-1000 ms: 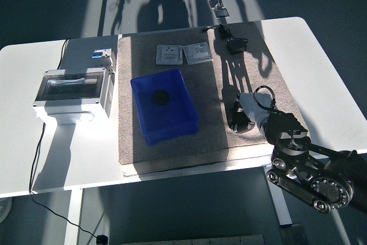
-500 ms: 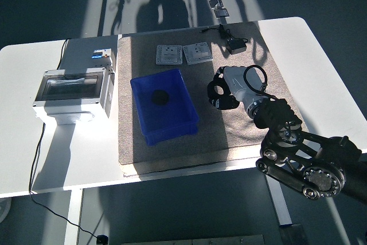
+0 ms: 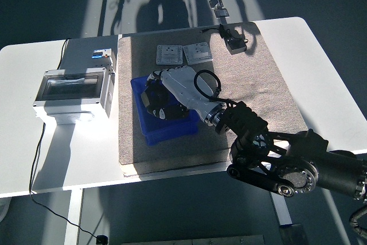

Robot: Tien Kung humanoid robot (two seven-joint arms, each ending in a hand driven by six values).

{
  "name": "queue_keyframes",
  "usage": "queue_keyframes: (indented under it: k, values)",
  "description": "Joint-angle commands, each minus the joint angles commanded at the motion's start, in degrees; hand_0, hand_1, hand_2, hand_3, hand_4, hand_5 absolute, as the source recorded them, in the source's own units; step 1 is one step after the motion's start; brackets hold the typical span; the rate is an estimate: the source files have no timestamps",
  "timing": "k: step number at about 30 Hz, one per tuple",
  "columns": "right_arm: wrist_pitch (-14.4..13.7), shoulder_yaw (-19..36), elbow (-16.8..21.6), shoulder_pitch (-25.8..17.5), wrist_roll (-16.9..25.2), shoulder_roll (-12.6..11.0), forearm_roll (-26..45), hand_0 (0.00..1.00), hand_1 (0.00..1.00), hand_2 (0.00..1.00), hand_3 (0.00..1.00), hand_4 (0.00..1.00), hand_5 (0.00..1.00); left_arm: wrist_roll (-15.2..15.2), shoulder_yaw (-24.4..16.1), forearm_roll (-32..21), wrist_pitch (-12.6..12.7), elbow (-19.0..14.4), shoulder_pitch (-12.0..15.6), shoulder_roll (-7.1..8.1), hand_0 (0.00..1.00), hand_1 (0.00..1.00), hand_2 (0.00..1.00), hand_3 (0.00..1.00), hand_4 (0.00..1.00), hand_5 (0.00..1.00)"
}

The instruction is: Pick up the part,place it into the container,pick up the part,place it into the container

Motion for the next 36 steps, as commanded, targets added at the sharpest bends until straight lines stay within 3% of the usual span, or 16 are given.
queue_keyframes:
  k: [1,6,7,12,13,15,20,29,30,31,36]
  values:
    - [1.0,-0.1,-0.3,0.0,-0.5,0.1,-0.5,0.709,0.658,0.728,0.744,0.535,0.157,0.0,-0.1,0.0,0.0,0.0,0.0,-0.04,0.657,0.595,0.55,0.623,0.561,0.993]
    - [3.3,-0.9,-1.0,0.3,-1.6,0.4,-1.4,0.709,0.658,0.728,0.744,0.535,0.157,0.0,-0.3,0.3,0.1,0.0,0.1,-0.13,0.657,0.595,0.55,0.623,0.561,0.993]
    - [3.7,-1.1,-1.1,0.4,-1.8,0.4,-1.5,0.931,0.988,0.99,0.998,0.738,0.253,0.0,-0.3,0.4,0.1,0.0,0.1,-0.15,0.657,0.593,0.55,0.621,0.566,0.965]
    - [4.4,-1.4,-1.6,0.3,-2.6,0.5,-2.2,0.931,0.988,0.99,0.998,0.738,0.253,0.2,0.0,0.4,-0.1,0.0,0.1,-0.26,0.657,0.593,0.55,0.621,0.566,0.965]
    - [4.3,-1.3,-1.6,0.3,-2.6,0.4,-2.3,0.989,0.998,0.998,0.998,0.781,0.294,0.3,0.1,0.5,-0.1,0.0,0.2,-0.27,0.656,0.595,0.55,0.625,0.571,0.954]
    - [3.9,-1.0,-1.5,0.1,-2.6,0.4,-2.4,0.989,0.998,0.998,0.998,0.781,0.294,0.4,0.1,0.6,-0.2,0.0,0.1,-0.29,0.656,0.595,0.55,0.625,0.571,0.954]
    - [0.6,2.6,-0.8,-2.6,-1.4,-0.7,-0.4,0.979,0.998,0.997,0.998,0.794,0.304,0.5,0.1,1.0,-0.3,0.0,0.2,-0.29,0.656,0.596,0.552,0.621,0.571,0.952]
    - [-9.0,15.7,4.0,-14.6,7.2,-7.4,11.9,0.917,0.938,0.948,0.934,0.782,0.299,0.5,0.1,0.8,-0.3,0.0,0.6,-0.75,0.655,0.595,0.552,0.617,0.576,0.936]
    - [-9.7,17.4,4.9,-16.3,8.3,-8.4,13.3,0.917,0.938,0.948,0.934,0.782,0.299,0.5,0.2,0.4,-0.2,0.0,0.8,-0.84,0.655,0.595,0.552,0.617,0.576,0.936]
    - [-10.4,19.5,6.0,-18.5,9.8,-9.7,15.2,0.84,0.885,0.897,0.89,0.757,0.302,0.4,0.5,-0.1,-0.2,0.0,1.0,-0.97,0.654,0.595,0.553,0.614,0.584,0.919]
    - [-10.6,27.9,9.2,-27.7,15.9,-12.9,22.7,0.84,0.885,0.897,0.89,0.757,0.302,0.4,1.6,-2.2,-0.2,0.0,1.6,-1.36,0.654,0.595,0.553,0.614,0.584,0.919]
